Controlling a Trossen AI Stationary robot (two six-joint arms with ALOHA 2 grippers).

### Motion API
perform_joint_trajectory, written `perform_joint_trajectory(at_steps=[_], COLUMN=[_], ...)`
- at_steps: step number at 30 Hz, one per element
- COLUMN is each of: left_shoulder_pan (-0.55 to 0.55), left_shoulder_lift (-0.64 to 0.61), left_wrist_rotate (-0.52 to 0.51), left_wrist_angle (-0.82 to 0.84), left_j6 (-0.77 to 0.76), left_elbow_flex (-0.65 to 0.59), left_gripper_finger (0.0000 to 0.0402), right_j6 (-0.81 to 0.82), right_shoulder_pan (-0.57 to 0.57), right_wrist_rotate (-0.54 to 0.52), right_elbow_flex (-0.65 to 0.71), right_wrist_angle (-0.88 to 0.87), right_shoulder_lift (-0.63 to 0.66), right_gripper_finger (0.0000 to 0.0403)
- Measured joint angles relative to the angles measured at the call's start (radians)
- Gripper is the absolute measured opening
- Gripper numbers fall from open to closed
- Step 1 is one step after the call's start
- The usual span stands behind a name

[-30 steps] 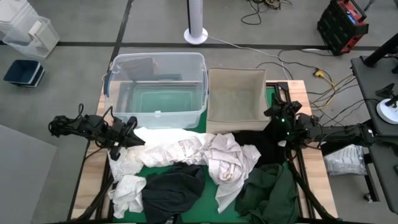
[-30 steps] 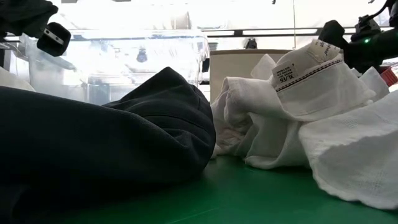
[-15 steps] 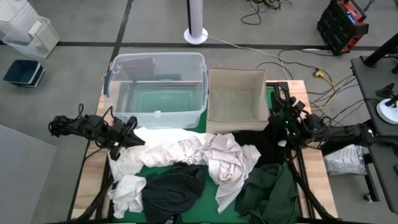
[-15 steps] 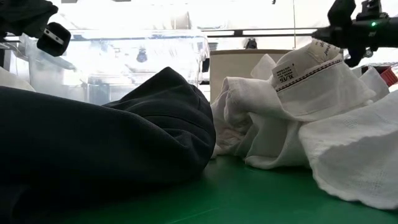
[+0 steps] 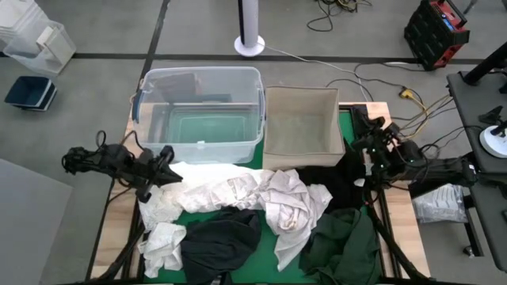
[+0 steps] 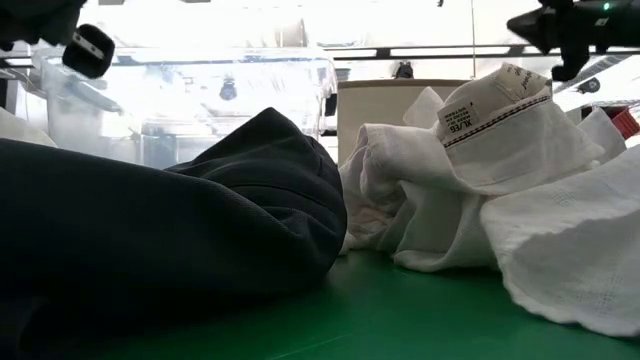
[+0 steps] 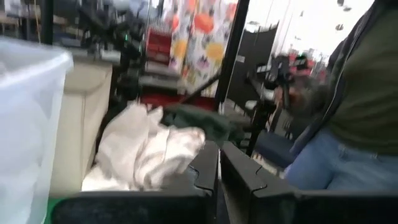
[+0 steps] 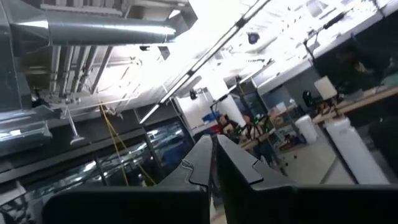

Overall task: Sort clothes
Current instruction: Put the white shirt into the transparent laundry bin

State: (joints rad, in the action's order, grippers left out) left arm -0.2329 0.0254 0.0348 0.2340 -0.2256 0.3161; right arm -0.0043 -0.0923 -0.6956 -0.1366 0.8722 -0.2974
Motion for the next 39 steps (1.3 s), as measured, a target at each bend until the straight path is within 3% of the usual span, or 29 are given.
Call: perform_joint_trajectory(at_steps=[9,22,29,39], left_shoulder_pan=[0.000,0.000,0.000,0.000], left_shoulder_lift=[0.000,0.013,0.094,0.278], left_wrist_rotate=[-0.001,0.008,-0.001,-0.001], left_wrist_angle=[-0.148,-0.429,-0.569,-0.807], left_j6=[0.001,-0.060,0.019,0.075], left_elbow_flex=[0.001,0.001,0.001,0.000], left_gripper_finger=[0.0000,0.0000,0.0000,0.0000], right_j6=[-0.081,-0.120,-0.274,-0.284], right_shoulder_pan=[0.000,0.000,0.000,0.000], right_wrist_rotate=[0.000,0.000,-0.003,-0.003], right_elbow_flex=[-0.107,-0.386,-0.520,-0.695], right_wrist_angle=[-0.060,-0.556,-0.570,-0.569], right_shoulder_lift=[0.000,-0.047,-0.156,-0.374], right_gripper_finger=[0.0013,0.0013,0.0013,0.0013])
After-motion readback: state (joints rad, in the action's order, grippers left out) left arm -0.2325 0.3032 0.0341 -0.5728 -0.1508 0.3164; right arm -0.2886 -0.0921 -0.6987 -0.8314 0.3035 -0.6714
